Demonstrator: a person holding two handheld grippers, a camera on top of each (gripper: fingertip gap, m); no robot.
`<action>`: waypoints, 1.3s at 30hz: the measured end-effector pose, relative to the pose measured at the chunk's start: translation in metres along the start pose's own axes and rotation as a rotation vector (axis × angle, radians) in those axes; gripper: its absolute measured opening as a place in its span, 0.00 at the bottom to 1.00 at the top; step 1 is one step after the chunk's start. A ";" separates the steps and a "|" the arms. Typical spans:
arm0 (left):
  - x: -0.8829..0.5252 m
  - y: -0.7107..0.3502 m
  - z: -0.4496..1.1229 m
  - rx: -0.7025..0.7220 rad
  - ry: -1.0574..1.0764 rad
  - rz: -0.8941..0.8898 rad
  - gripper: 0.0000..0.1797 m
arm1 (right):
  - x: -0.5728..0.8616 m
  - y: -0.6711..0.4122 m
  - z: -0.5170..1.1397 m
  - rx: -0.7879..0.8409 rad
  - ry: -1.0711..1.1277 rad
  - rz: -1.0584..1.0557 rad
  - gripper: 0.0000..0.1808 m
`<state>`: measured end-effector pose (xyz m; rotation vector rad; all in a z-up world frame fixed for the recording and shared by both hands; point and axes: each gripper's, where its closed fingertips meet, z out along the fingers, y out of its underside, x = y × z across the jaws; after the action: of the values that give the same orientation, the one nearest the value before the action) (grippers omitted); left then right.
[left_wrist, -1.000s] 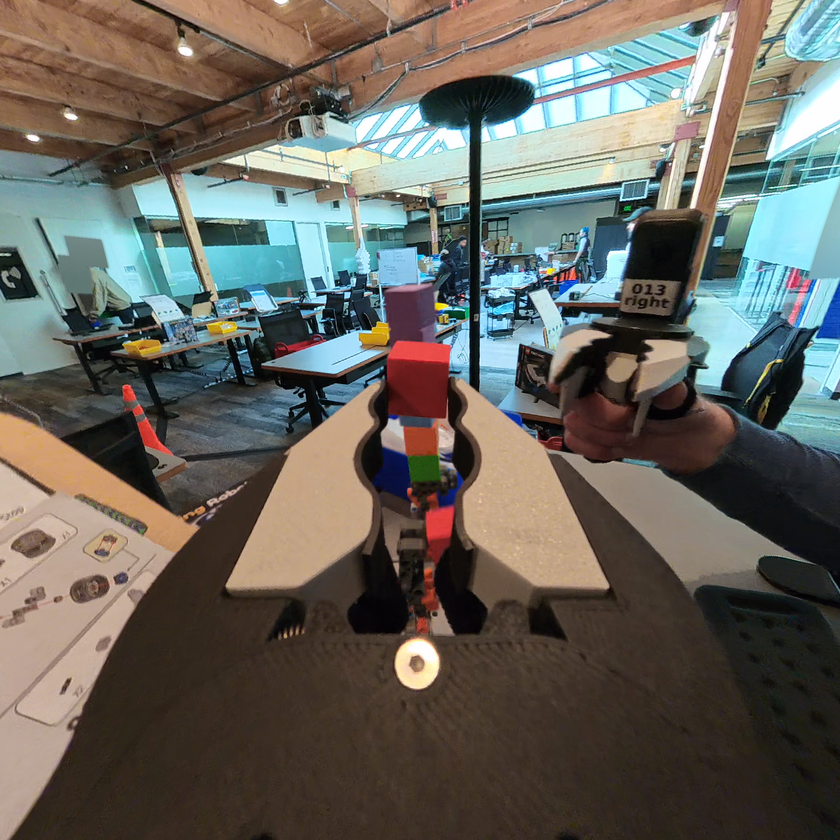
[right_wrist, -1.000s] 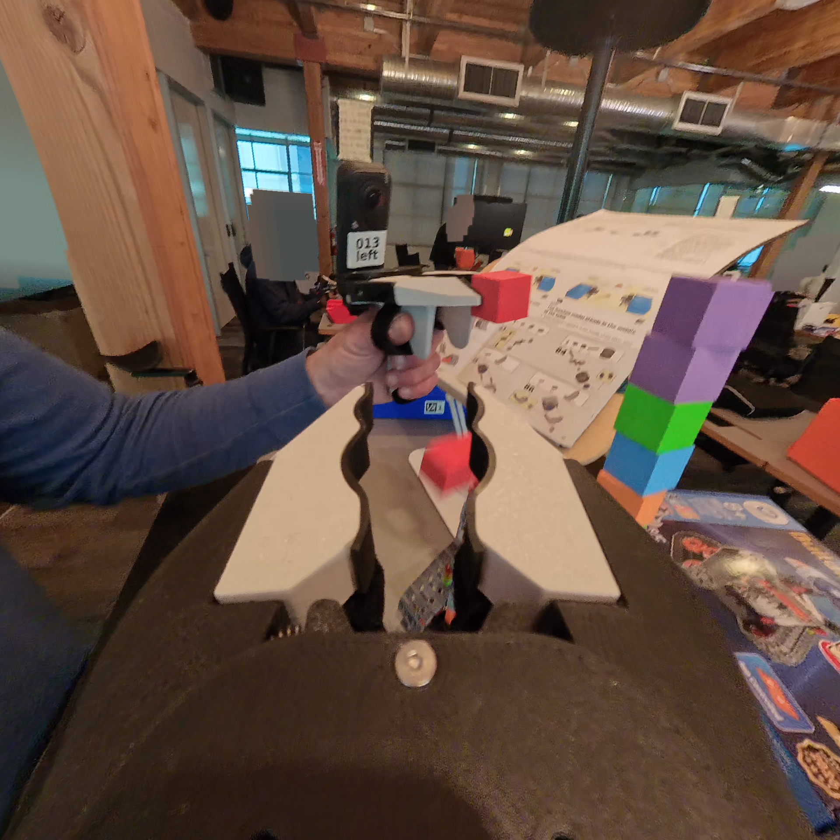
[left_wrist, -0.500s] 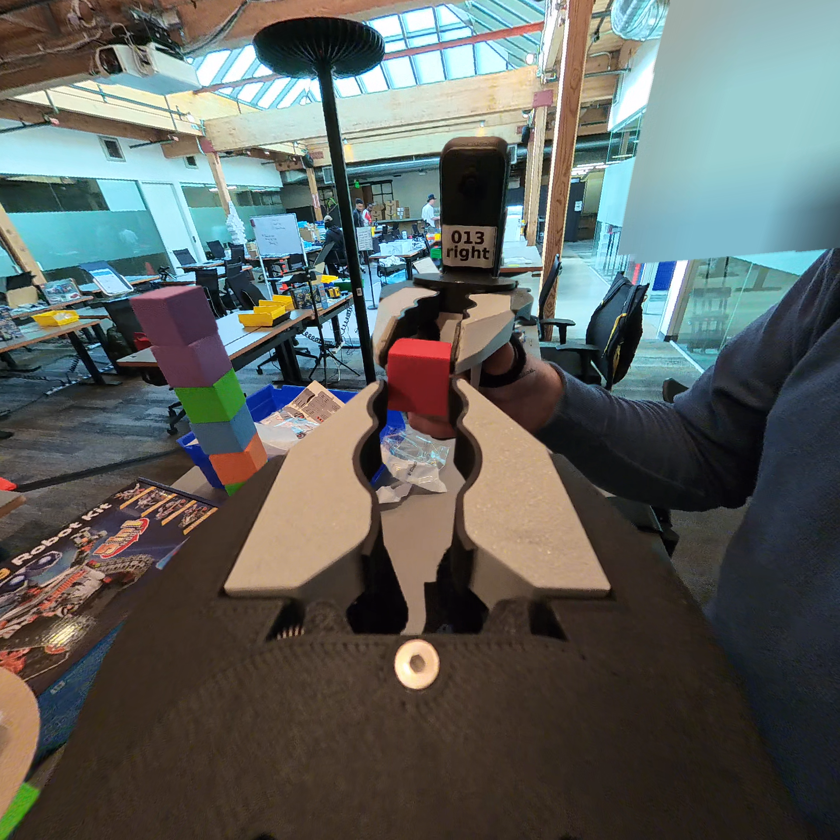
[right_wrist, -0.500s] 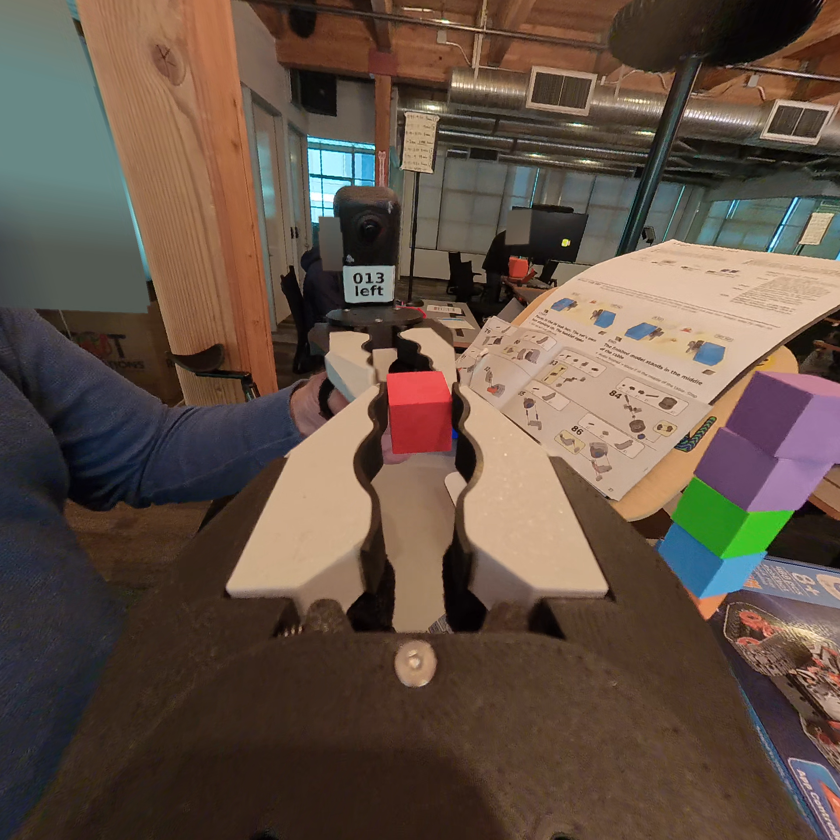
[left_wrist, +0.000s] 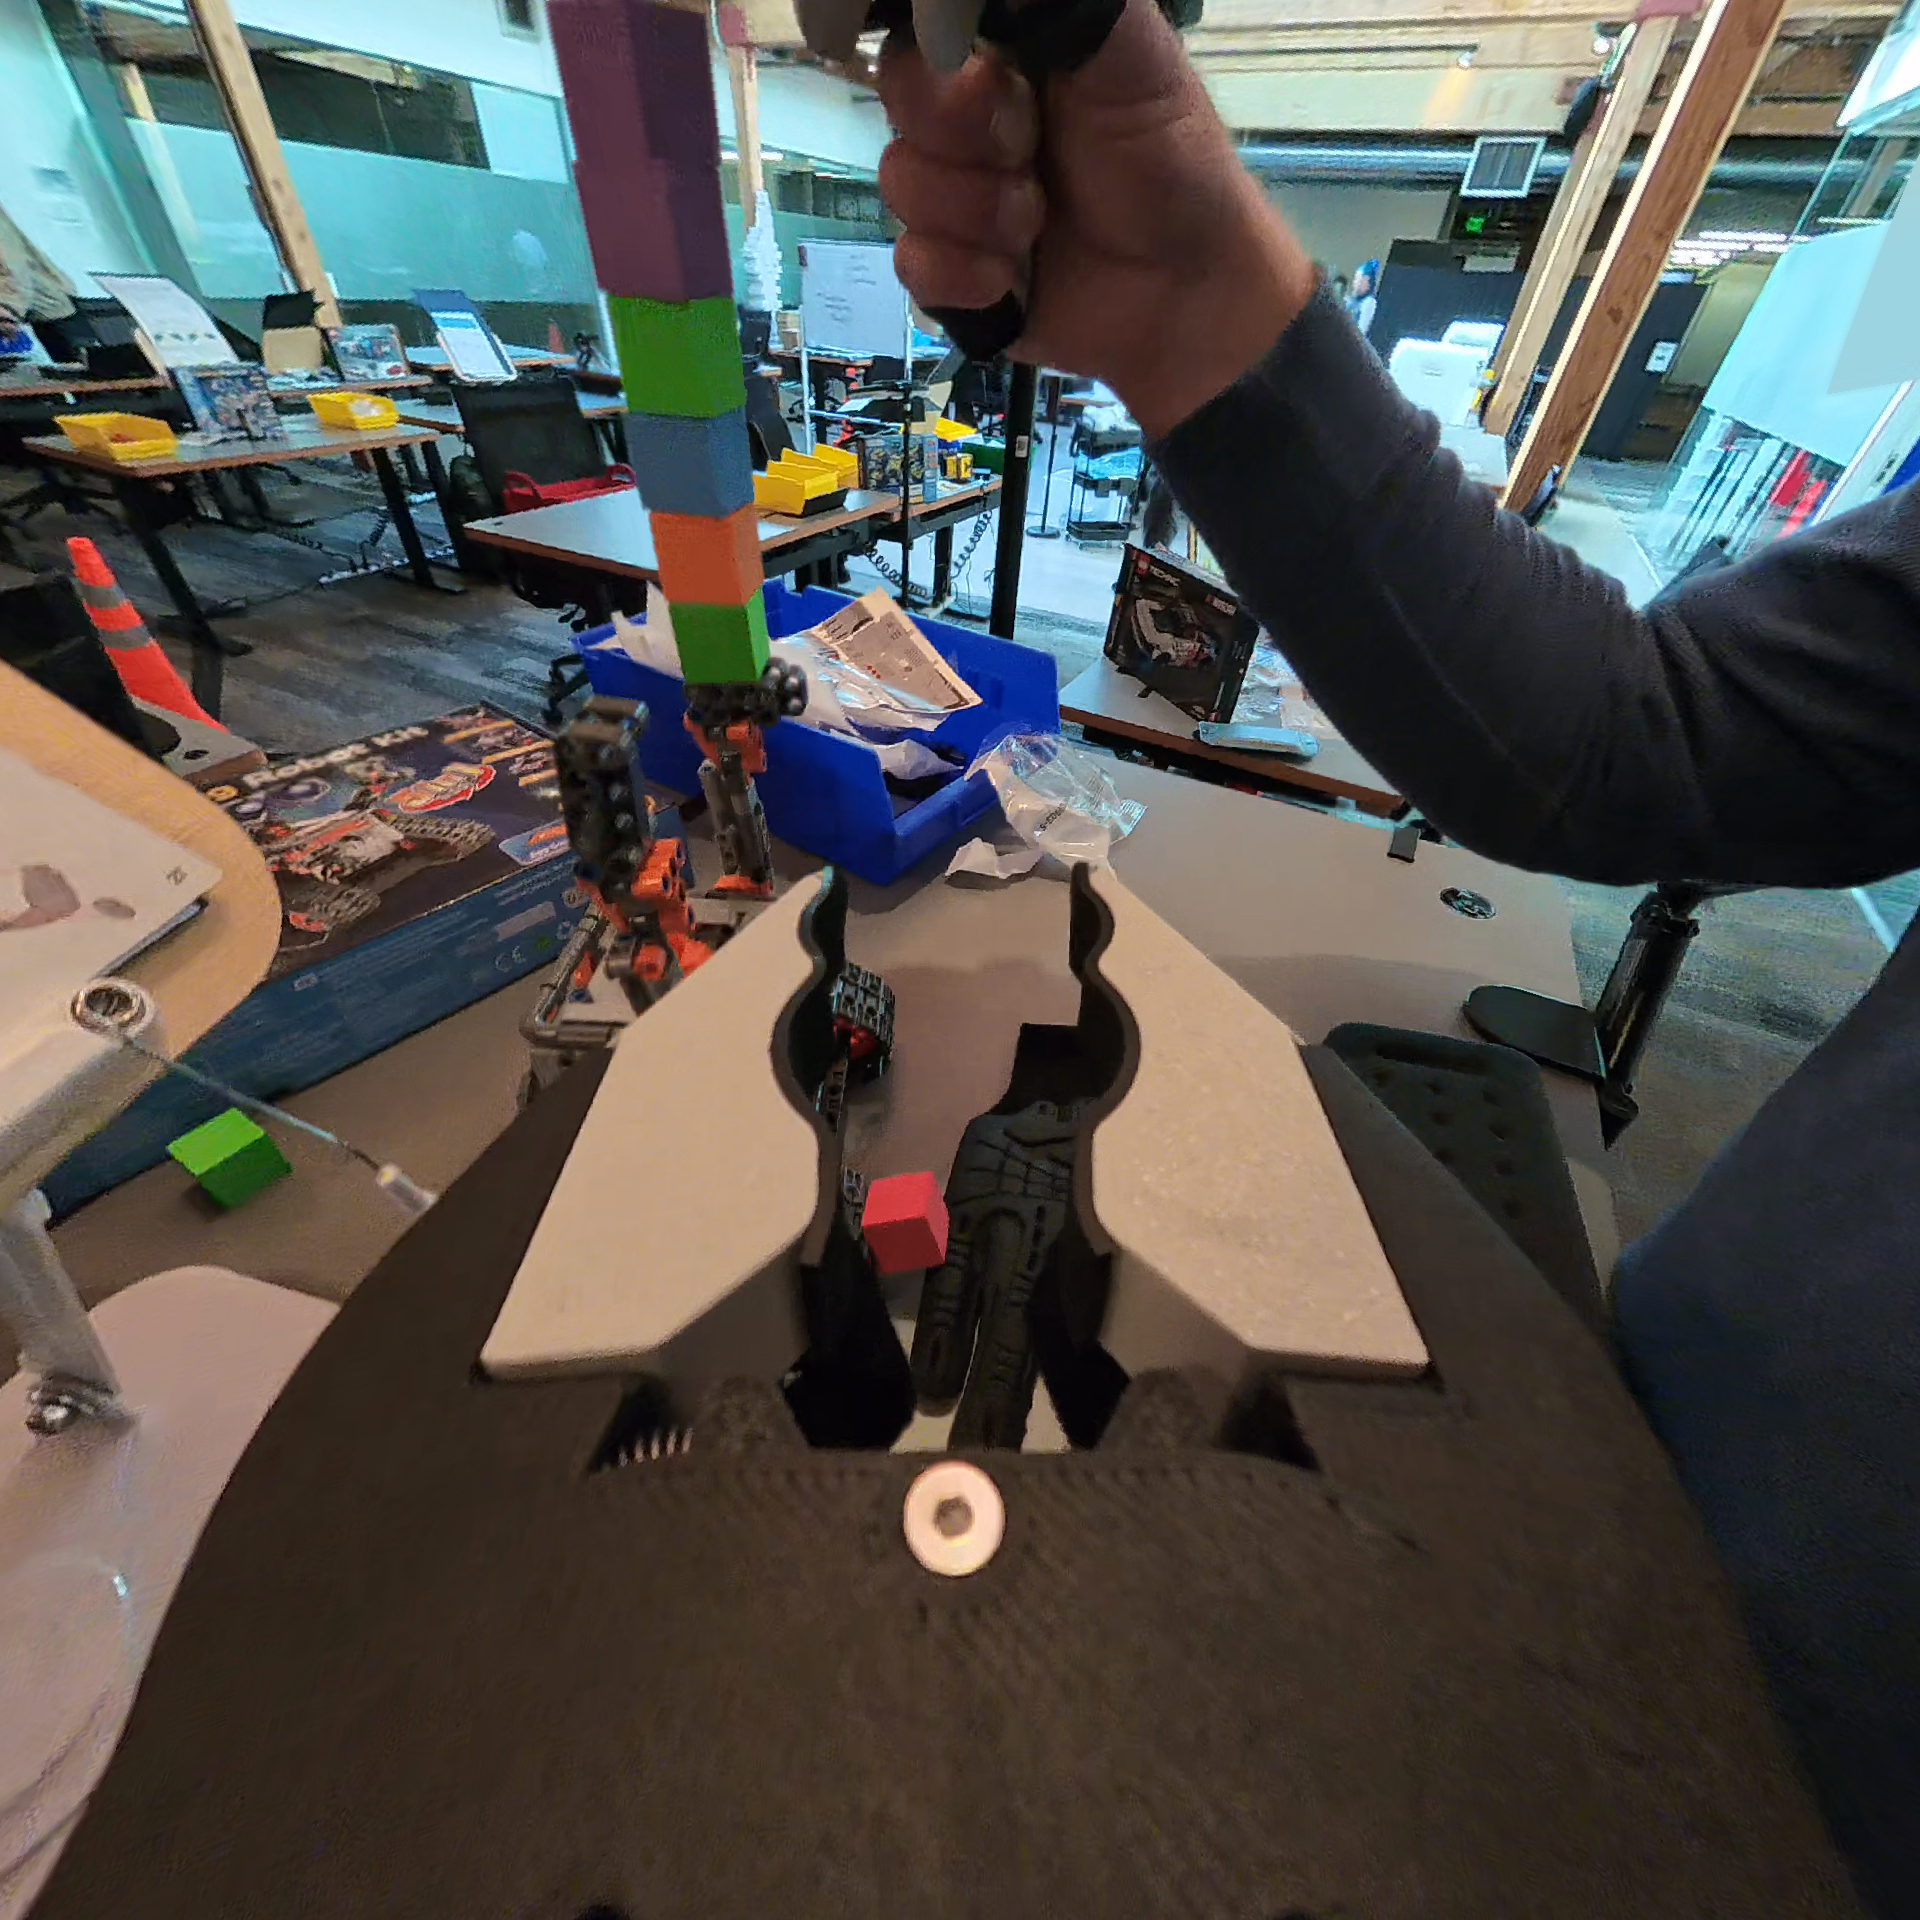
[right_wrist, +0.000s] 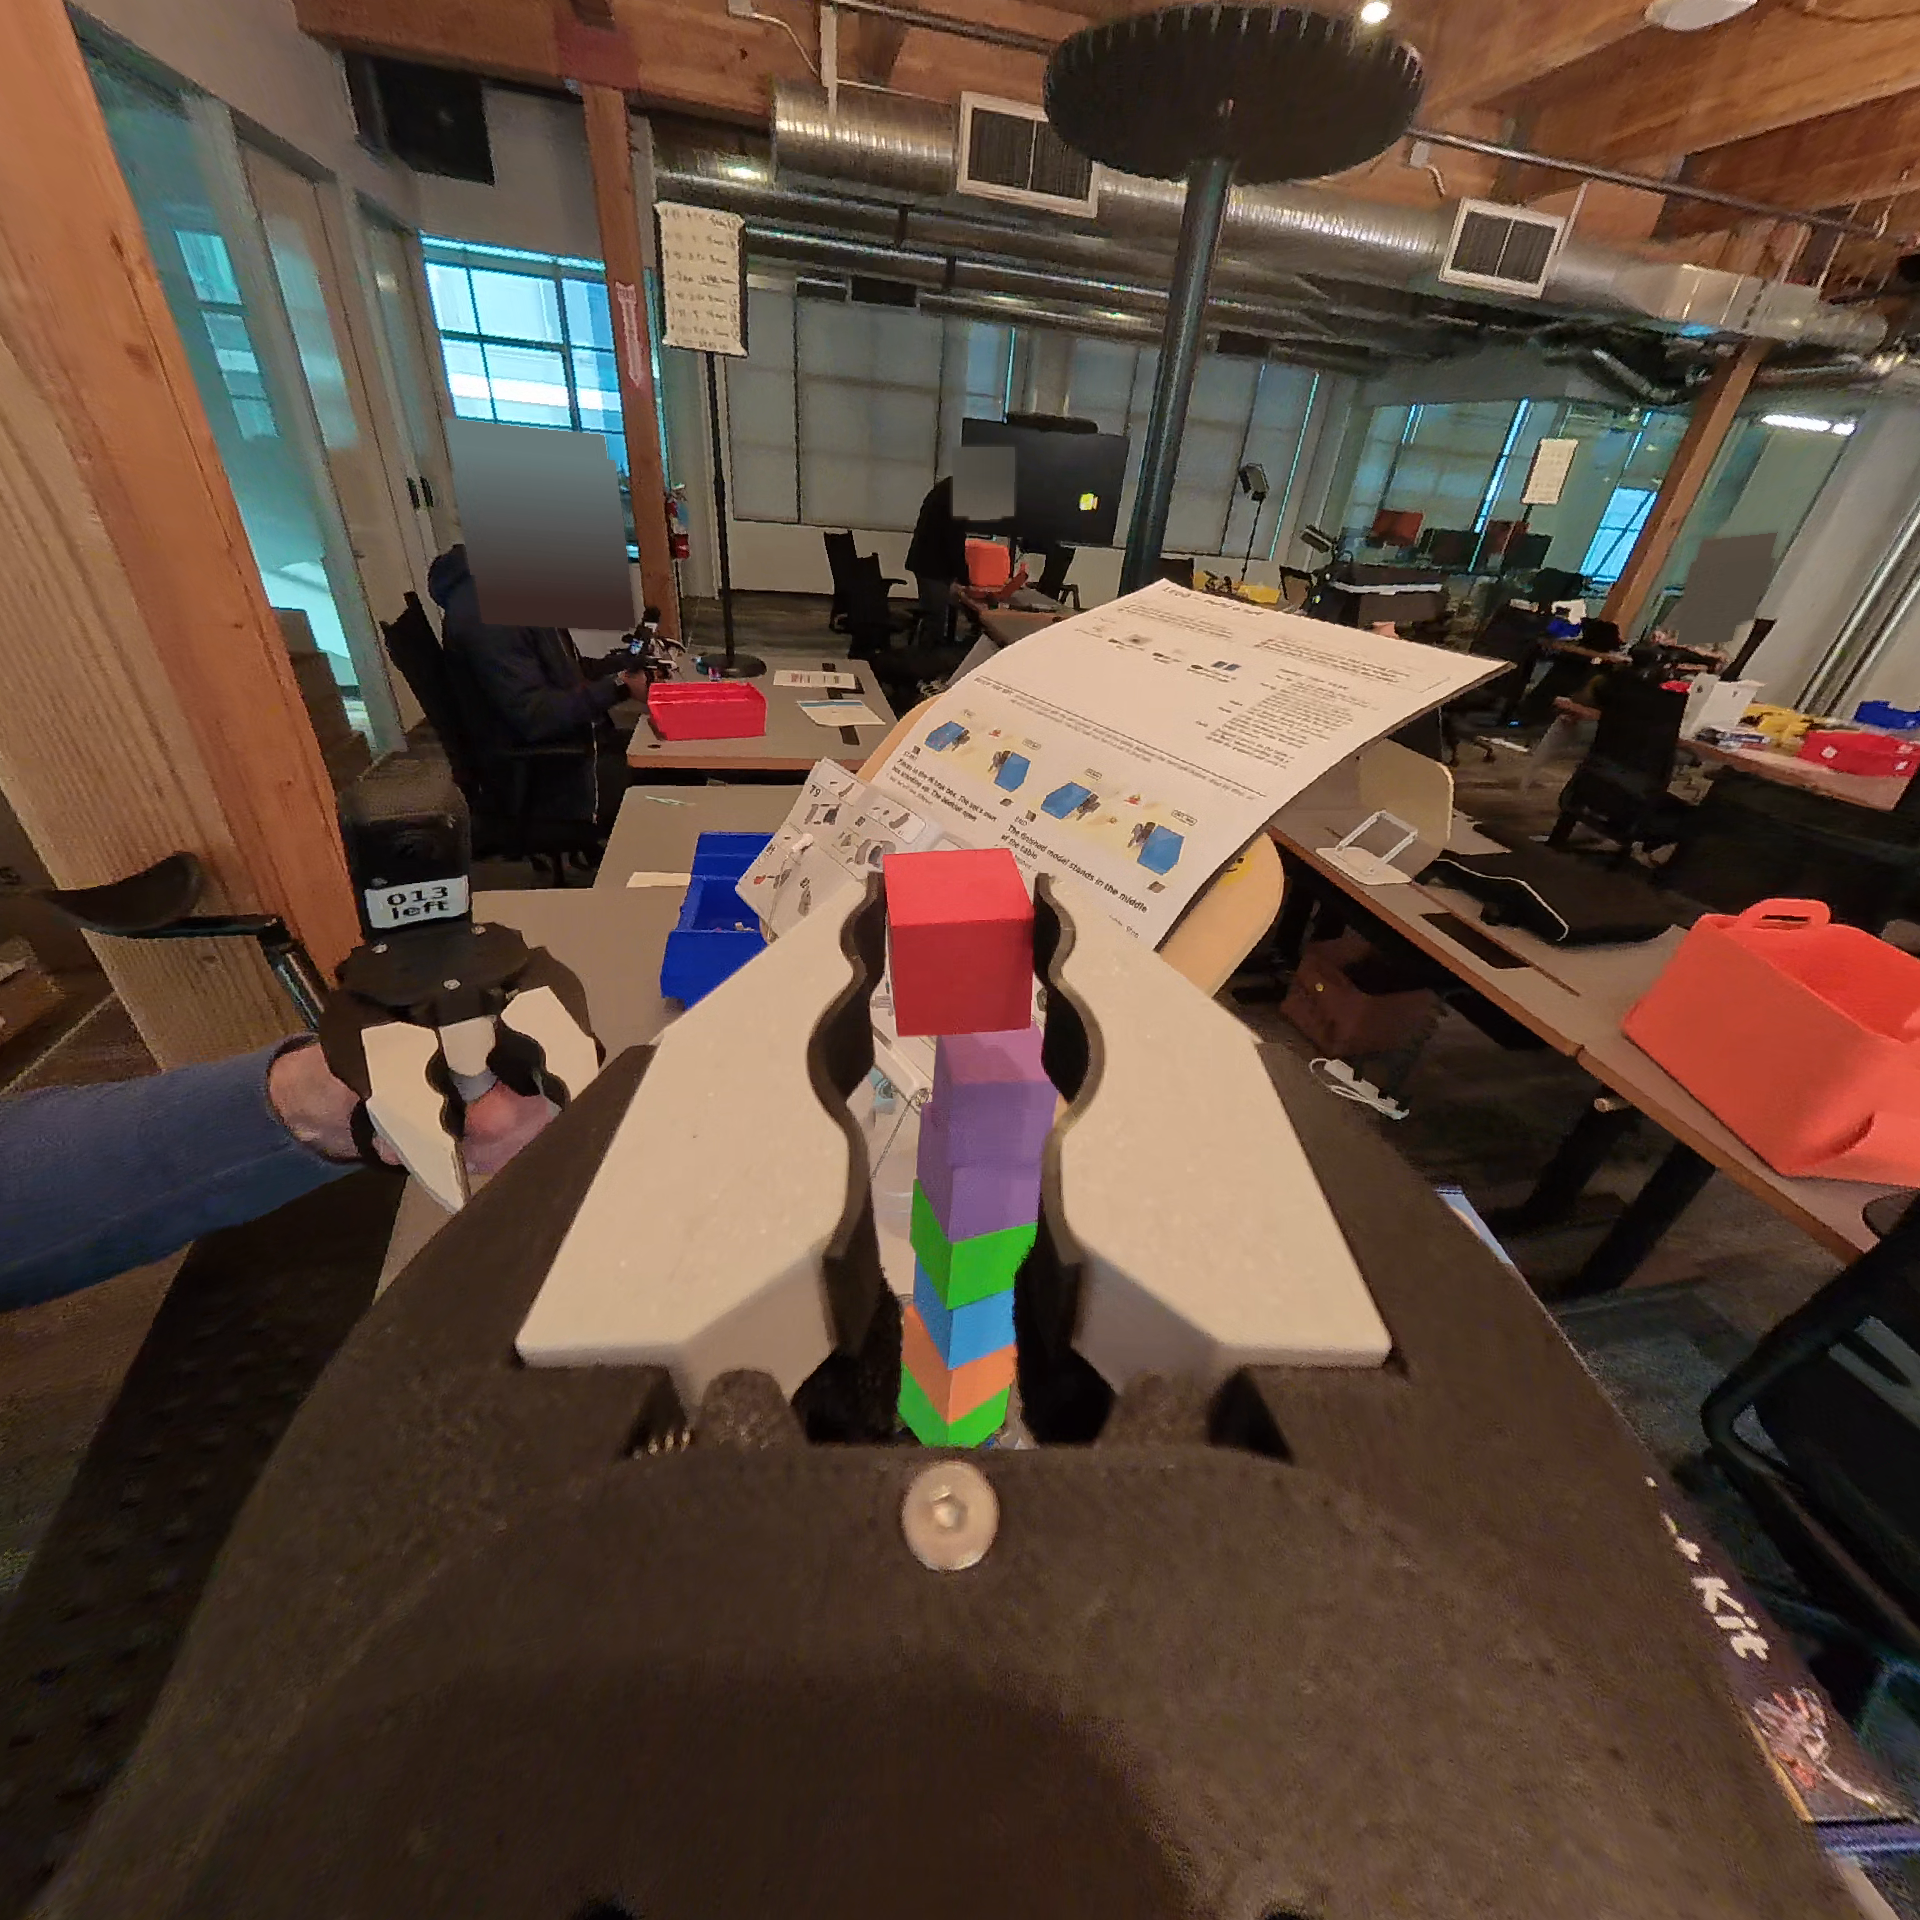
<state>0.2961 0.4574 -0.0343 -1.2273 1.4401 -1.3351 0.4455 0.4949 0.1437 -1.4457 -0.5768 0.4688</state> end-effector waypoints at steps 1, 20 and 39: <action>-0.001 0.004 -0.001 -0.001 -0.005 -0.009 0.23 | 0.002 0.000 0.002 0.000 -0.003 0.006 0.15; 0.012 0.040 0.005 -0.071 0.036 -0.048 0.23 | 0.013 0.029 0.019 -0.088 -0.006 0.053 0.20; 0.101 0.153 0.001 -0.527 0.324 0.016 0.28 | -0.091 0.055 -0.040 -0.051 -0.003 -0.061 0.20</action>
<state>0.2563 0.3541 -0.1804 -1.3575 2.1244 -1.2201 0.4026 0.4113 0.0797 -1.4713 -0.6376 0.4105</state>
